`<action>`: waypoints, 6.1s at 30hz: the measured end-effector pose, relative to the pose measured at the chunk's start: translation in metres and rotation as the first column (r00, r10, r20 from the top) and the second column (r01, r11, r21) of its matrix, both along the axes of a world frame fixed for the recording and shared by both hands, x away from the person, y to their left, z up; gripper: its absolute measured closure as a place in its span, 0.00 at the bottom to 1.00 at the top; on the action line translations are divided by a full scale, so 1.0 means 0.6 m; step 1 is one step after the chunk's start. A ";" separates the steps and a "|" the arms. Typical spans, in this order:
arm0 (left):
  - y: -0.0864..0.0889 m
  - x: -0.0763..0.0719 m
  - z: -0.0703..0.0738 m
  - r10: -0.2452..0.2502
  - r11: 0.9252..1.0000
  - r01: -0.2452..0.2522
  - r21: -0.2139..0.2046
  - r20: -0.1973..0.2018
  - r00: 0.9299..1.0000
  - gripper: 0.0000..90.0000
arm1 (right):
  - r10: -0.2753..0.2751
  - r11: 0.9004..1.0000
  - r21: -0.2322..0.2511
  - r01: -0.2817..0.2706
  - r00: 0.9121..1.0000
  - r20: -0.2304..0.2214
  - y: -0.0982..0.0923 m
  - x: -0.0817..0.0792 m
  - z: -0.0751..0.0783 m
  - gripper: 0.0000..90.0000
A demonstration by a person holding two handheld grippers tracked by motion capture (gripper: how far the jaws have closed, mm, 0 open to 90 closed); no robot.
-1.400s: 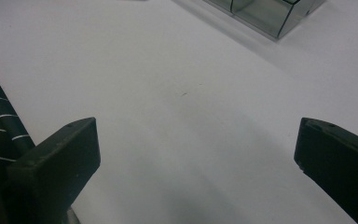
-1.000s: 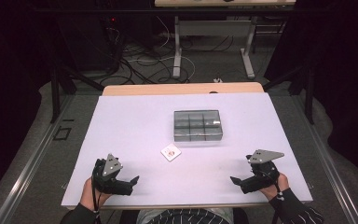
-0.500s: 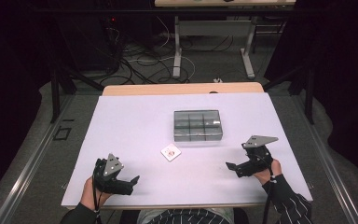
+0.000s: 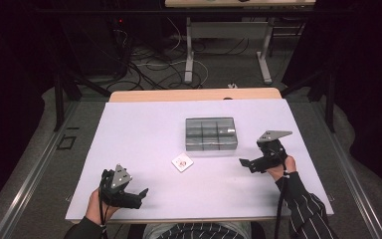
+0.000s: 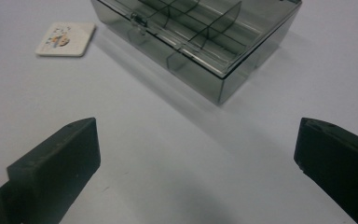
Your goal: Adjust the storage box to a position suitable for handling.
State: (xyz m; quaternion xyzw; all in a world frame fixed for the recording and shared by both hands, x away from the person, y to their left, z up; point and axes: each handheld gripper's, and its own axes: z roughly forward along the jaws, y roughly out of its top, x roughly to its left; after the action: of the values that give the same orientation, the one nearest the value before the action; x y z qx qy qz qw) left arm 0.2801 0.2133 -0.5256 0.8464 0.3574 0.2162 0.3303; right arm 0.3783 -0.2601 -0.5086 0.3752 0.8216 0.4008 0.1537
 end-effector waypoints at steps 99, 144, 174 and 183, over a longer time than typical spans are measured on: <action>-0.005 0.003 -0.003 -0.009 1.000 0.009 0.020 -0.005 1.000 0.00 | -0.202 0.979 0.009 0.204 0.975 -0.093 0.105 0.152 -0.075 1.00; -0.004 0.002 -0.001 -0.011 1.000 0.011 0.020 -0.005 1.000 0.00 | -0.176 0.984 0.005 0.177 0.979 -0.104 0.123 0.147 -0.074 1.00; -0.003 0.001 -0.001 -0.005 1.000 0.005 0.023 0.002 1.000 0.00 | -0.051 0.997 0.047 0.062 0.980 -0.190 0.059 0.087 -0.014 0.08; -0.002 0.002 -0.001 -0.006 1.000 0.006 0.026 -0.002 1.000 0.00 | 0.027 0.998 0.064 -0.014 0.981 -0.195 0.067 0.060 -0.015 0.00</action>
State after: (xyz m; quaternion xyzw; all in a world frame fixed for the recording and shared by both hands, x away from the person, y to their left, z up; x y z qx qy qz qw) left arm 0.2814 0.2120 -0.5261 0.8520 0.3522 0.2190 0.3197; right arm 0.4142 -0.2200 -0.5173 0.4088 0.8237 0.3889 0.0565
